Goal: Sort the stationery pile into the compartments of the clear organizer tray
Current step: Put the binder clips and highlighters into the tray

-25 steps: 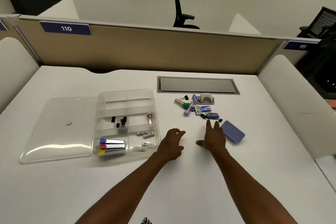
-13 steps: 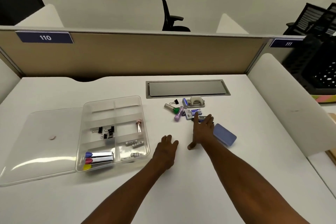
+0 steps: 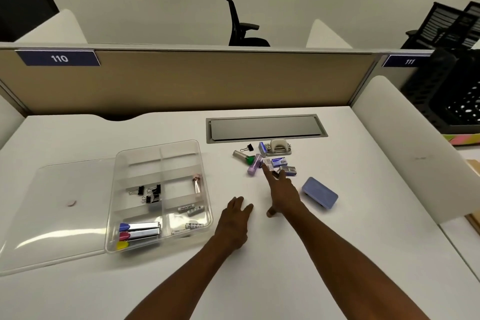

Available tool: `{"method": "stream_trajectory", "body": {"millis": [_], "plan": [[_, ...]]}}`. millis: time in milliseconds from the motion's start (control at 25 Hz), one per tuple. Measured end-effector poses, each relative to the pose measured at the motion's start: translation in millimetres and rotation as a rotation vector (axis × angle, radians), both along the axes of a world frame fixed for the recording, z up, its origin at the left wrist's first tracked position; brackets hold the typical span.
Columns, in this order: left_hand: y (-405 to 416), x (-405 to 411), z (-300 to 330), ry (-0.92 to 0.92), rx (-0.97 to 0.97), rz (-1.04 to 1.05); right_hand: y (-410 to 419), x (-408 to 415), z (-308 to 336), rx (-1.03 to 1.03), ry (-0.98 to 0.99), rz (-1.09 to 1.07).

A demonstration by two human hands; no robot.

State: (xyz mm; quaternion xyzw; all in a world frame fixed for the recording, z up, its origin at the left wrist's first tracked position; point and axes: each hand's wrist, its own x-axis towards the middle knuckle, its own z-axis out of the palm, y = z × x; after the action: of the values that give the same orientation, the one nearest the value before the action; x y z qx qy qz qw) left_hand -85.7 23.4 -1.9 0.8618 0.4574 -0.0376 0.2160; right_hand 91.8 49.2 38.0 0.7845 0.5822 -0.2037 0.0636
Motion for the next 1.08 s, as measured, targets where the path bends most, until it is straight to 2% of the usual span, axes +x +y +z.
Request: {"method": "stream_trajectory", "body": {"millis": [120, 320, 480, 680, 760, 920, 1080], "plan": [[4.0, 2.9, 6.3, 0.020, 0.005, 0.005, -11.6, 5.2, -1.7, 0.055, 0.067, 0.010], [13.3, 13.1, 16.8, 0.095, 0.049, -0.003, -21.9, 15.9, -3.5, 0.068, -0.055, 0.075], [16.3, 16.2, 18.7, 0.141, 0.055, -0.016, -16.5, 17.2, -0.2, 0.020, -0.074, 0.099], [26.3, 18.4, 21.1, 0.183, 0.018, -0.054, -22.0, 17.7, -3.3, 0.072, -0.075, 0.096], [37.4, 23.7, 26.1, 0.174, 0.004, -0.066, -22.3, 17.9, -2.1, 0.075, -0.094, 0.064], [61.2, 36.7, 26.3, 0.045, 0.062, 0.004, -14.8, 15.7, -0.4, 0.004, -0.080, 0.072], [76.8, 40.5, 16.6, 0.121, 0.107, -0.105, -9.4, 17.6, -2.7, -0.019, -0.065, 0.104]]}}
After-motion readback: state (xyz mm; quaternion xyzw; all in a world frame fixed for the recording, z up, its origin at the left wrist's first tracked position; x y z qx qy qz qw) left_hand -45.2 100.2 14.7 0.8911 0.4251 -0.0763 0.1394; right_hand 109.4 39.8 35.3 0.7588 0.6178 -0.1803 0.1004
